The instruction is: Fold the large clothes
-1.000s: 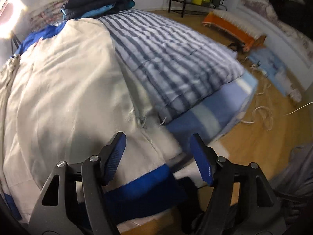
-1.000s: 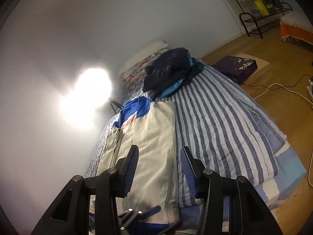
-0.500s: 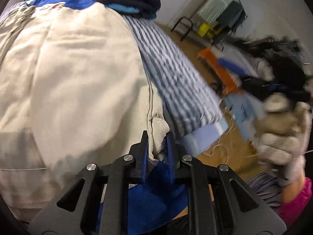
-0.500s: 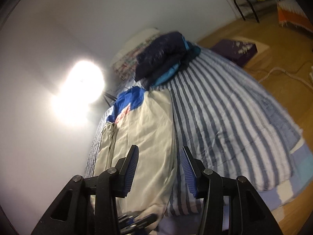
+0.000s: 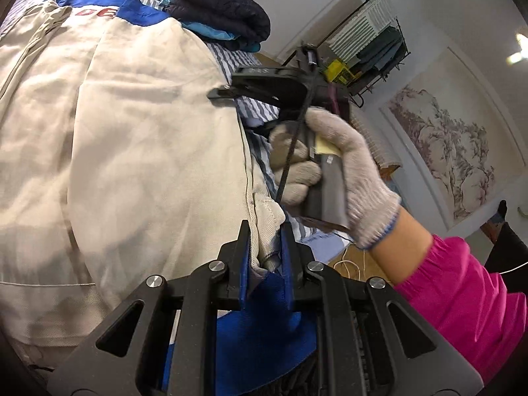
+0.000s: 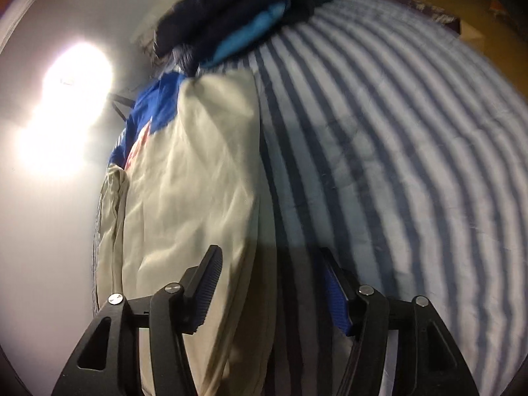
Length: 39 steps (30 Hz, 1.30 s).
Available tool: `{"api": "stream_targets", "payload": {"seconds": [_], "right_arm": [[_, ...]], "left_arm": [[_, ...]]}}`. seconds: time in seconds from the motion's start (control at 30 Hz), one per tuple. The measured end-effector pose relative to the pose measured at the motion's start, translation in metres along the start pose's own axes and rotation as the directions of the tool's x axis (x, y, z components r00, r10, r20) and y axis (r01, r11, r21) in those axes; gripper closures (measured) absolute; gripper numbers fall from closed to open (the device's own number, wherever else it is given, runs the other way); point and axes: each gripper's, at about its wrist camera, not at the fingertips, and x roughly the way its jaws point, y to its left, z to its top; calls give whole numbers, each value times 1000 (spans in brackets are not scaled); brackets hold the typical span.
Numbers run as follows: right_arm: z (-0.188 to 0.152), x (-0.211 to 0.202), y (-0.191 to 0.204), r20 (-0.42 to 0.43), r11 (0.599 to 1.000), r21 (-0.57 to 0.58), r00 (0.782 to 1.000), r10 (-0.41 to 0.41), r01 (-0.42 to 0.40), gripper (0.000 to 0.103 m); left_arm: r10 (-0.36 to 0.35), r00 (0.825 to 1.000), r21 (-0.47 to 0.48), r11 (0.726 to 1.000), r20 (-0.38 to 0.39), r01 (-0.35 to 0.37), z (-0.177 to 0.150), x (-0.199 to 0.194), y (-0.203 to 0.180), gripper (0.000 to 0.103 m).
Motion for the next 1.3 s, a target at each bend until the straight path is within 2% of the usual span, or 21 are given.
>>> {"api": "stream_targets", "payload": {"seconds": [0.03,0.07,0.13,0.17,0.37,0.43,0.53,0.63,0.7,0.8,0.9,1.03,1.07,1.1,1.17,1.27,1.3], "right_arm": [[2,4,4,2,1000,-6,1000,19,-19,48],[3,7,8,2,999,-9,999,48,-48,72],[5,13,17,-15,995,2,995,99,-99,90],[5,13,23,-7,996,2,996,90,-90,98],[5,4,69,37,997,-78,999,3,0,101],[3,0,88,62,992,-117,997,-47,54,101],[-2,1,124,113,959,-229,983,-144,167,101],[-13,12,175,167,898,-365,967,-195,244,101],[-26,30,211,192,840,-464,957,-216,282,101],[-46,63,253,189,769,-566,955,-229,297,101],[-78,106,296,180,660,-688,951,-250,303,101],[-109,146,317,164,546,-778,939,-303,312,99],[-111,151,317,160,531,-788,936,-312,311,91],[-112,153,317,147,525,-797,939,-311,299,87],[-108,146,314,103,561,-791,956,-273,245,77],[-95,116,303,4,657,-747,989,-148,101,70],[-88,98,296,-20,689,-723,996,-81,42,69]], "left_arm": [[-9,1000,-8,1000,0,9,0,-2,2,89],[-14,1000,-13,1000,3,14,0,-4,3,89],[-21,1000,-17,1000,15,21,1,-10,5,89],[-23,999,-23,999,25,24,0,-15,8,89],[-42,996,-91,995,79,49,2,-40,32,89],[-45,994,-120,991,103,57,1,-53,43,89],[-36,990,-150,987,138,57,-3,-72,56,89],[-11,985,-190,981,172,44,-12,-94,74,89],[15,983,-229,973,185,28,-21,-106,89,89],[68,979,-290,957,195,-8,-32,-122,114,89],[111,976,-341,939,189,-41,-43,-133,136,89],[143,974,-386,920,178,-65,-51,-137,157,89],[143,974,-389,919,176,-65,-52,-137,159,89],[144,974,-388,919,173,-67,-53,-137,160,89],[142,975,-380,923,170,-68,-54,-135,161,89],[137,976,-366,928,167,-67,-57,-134,164,89],[135,977,-363,929,167,-66,-57,-134,166,89]]}}
